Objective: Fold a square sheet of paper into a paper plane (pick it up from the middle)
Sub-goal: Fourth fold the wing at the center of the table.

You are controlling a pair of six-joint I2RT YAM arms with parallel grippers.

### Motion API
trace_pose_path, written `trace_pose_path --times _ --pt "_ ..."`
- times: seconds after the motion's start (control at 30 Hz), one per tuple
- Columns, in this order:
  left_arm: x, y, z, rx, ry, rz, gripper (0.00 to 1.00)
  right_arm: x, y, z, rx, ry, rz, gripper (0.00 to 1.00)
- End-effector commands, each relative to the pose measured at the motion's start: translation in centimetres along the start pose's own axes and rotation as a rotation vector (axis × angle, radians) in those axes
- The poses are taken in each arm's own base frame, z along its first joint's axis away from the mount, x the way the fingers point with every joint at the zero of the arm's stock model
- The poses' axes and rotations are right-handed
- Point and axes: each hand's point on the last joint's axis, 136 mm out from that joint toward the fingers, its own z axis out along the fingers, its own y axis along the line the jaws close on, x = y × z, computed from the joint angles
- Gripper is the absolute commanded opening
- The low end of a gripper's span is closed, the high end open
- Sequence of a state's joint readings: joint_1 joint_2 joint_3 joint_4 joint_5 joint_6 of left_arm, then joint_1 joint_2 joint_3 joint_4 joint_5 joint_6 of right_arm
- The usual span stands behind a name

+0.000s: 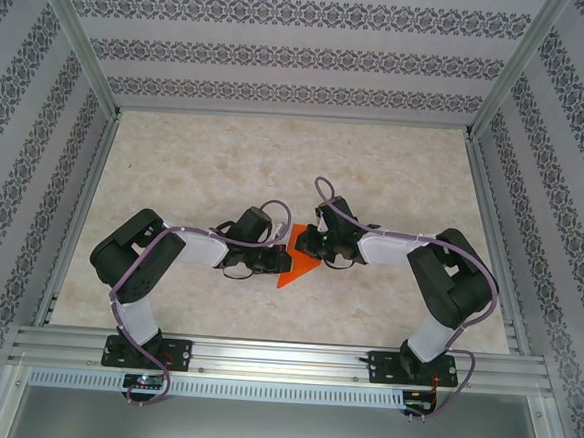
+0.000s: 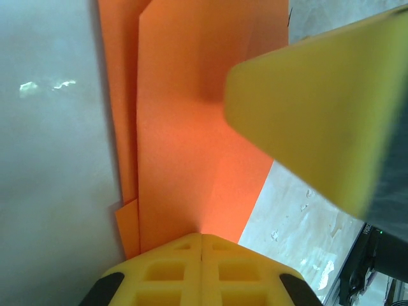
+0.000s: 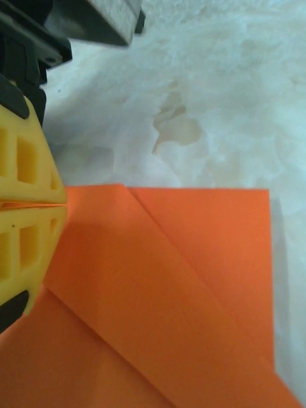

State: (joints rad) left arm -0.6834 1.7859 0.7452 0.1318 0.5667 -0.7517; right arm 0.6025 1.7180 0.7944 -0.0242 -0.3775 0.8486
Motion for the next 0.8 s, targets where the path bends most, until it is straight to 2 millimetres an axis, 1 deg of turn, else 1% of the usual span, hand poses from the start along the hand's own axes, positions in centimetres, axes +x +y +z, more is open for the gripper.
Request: trace_pose_path --times 0.0,0.17,0.27,0.43,0.67,0.77 --pt "3.2 4.4 0.7 -0.159 0.087 -0.048 0.02 0.2 -1.5 1.1 0.042 -0.006 0.024 0.10" --pt "3.8 4.9 0.5 -0.172 0.099 -0.050 0.02 -0.8 -2.6 1.7 0.067 -0.013 0.031 0.11" --pt "4.3 5.2 0.5 -0.175 0.103 -0.053 0.02 -1.5 -2.8 1.6 0.066 -0.022 0.036 0.11" --pt "4.5 5.4 0.2 -0.180 0.100 -0.053 0.01 -3.2 -2.8 0.7 0.054 -0.054 0.046 0.13" --pt "4.0 4.6 0.0 -0.161 0.085 -0.046 0.01 -4.8 -4.1 0.0 0.072 -0.066 0.062 0.14" --pt "3.9 4.4 -0.2 -0.160 0.080 -0.041 0.01 -5.6 -3.7 -0.5 0.046 -0.074 0.059 0.16"
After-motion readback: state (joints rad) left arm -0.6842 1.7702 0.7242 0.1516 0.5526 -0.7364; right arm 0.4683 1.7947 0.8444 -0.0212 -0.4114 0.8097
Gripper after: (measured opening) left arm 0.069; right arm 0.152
